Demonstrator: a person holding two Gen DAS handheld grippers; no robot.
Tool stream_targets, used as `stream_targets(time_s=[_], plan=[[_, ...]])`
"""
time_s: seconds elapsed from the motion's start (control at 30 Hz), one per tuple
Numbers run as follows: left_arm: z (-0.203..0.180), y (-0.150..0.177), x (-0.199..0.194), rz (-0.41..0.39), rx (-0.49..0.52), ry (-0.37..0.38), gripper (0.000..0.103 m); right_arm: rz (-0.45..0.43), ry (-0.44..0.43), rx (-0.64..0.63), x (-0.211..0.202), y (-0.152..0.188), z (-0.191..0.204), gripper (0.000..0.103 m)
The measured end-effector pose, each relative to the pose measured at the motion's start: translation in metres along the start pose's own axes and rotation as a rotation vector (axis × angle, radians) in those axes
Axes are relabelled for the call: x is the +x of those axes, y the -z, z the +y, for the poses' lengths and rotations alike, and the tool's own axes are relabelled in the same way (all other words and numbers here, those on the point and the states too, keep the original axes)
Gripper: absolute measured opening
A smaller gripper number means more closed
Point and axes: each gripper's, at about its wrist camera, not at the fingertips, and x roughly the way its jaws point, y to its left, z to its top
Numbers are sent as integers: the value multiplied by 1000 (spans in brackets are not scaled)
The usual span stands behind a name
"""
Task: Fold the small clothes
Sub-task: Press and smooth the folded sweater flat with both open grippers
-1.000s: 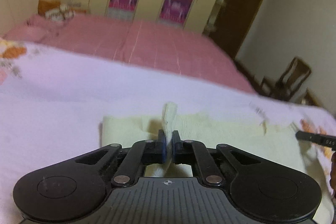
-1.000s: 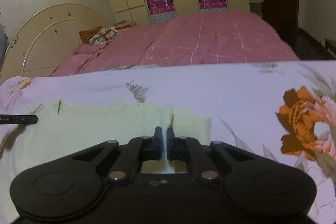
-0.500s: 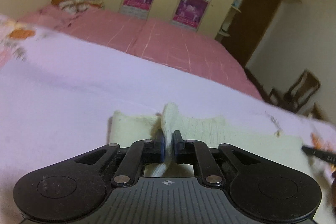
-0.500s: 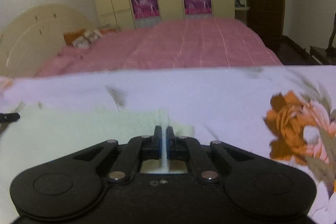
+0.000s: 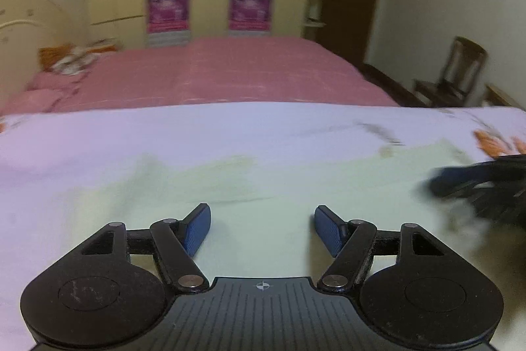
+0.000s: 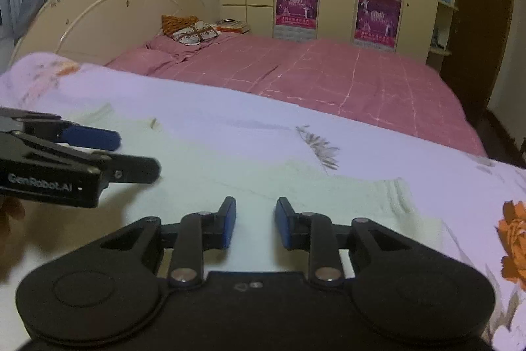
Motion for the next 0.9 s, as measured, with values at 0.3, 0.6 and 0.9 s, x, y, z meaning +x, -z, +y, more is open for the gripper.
stream_targets(time_s=[0.3, 0.6, 0.9], plan=[[0, 8, -48, -111, 14, -35, 70, -50, 107, 175, -39, 9, -53, 31], [-54, 51, -60, -54, 91, 53, 70, -20, 10, -30, -54, 43, 42, 29], [-13, 60, -82, -50, 64, -4, 70, -39, 191, 83, -74, 62, 0, 28]])
